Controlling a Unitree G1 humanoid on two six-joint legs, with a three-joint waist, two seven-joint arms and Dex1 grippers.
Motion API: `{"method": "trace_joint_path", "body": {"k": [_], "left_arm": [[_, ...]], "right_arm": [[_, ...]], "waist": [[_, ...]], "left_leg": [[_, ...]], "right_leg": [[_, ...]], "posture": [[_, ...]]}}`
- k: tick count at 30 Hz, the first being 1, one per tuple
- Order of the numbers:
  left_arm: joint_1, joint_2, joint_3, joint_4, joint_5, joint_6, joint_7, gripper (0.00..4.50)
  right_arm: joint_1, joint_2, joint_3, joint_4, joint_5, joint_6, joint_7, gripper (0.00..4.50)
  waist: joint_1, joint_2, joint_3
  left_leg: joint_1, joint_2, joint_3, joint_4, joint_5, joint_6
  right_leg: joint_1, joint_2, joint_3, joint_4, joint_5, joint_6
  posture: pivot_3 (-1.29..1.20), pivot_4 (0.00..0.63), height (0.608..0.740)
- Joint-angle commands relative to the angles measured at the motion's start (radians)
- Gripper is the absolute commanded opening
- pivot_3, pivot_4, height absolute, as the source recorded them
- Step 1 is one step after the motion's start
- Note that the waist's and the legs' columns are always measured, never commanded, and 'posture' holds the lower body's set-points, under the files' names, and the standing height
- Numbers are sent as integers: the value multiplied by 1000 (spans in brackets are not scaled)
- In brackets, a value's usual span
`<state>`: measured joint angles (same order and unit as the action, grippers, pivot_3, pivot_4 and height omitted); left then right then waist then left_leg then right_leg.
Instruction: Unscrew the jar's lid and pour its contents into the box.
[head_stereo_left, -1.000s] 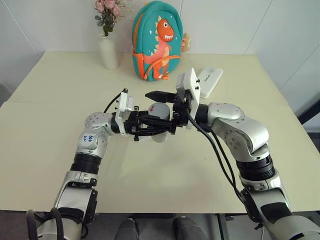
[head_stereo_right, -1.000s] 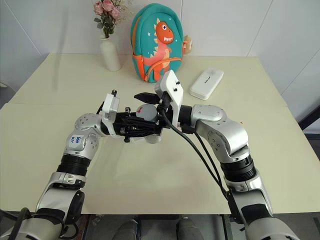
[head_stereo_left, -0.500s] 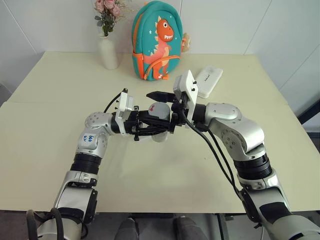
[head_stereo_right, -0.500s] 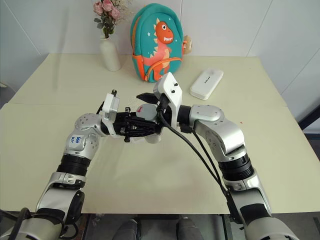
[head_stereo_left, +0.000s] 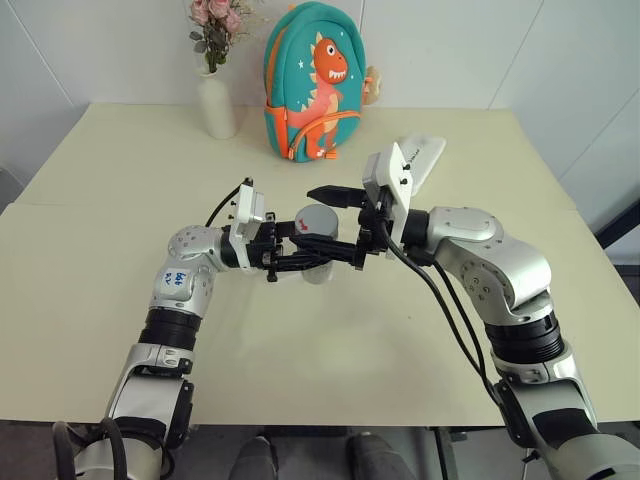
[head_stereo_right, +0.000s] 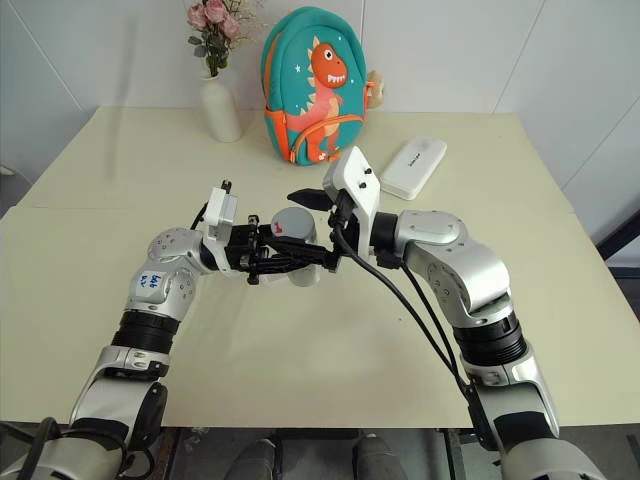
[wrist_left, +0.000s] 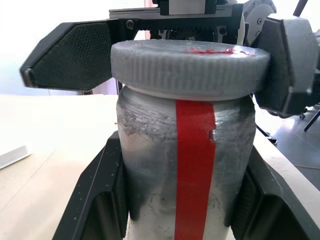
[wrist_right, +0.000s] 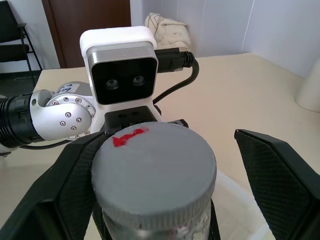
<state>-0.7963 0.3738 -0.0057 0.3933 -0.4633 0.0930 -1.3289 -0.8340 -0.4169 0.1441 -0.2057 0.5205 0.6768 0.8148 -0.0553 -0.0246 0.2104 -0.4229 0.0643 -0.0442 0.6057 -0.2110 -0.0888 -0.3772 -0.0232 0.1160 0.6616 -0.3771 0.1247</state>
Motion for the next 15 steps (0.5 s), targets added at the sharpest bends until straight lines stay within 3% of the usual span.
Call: {"method": "trace_joint_path", "body": {"k": [1, 15], "left_arm": [[-2, 12, 17, -48, -13, -1, -6, 2029], [-6, 13, 16, -39, -13, 1, -10, 2029]], "right_arm": [[4, -24, -48, -38, 17, 3, 0, 4270], [19, -44, -58, -84, 76, 32, 23, 4270]], "waist": [[0, 0, 0], [0, 0, 0]], "left_leg": [[0, 0, 0, 0, 0, 0], [0, 0, 0, 0, 0, 0]], "right_leg": [[0, 0, 0, 0, 0, 0], [0, 0, 0, 0, 0, 0]], "posture": [[0, 150, 740], [0, 150, 740]]}}
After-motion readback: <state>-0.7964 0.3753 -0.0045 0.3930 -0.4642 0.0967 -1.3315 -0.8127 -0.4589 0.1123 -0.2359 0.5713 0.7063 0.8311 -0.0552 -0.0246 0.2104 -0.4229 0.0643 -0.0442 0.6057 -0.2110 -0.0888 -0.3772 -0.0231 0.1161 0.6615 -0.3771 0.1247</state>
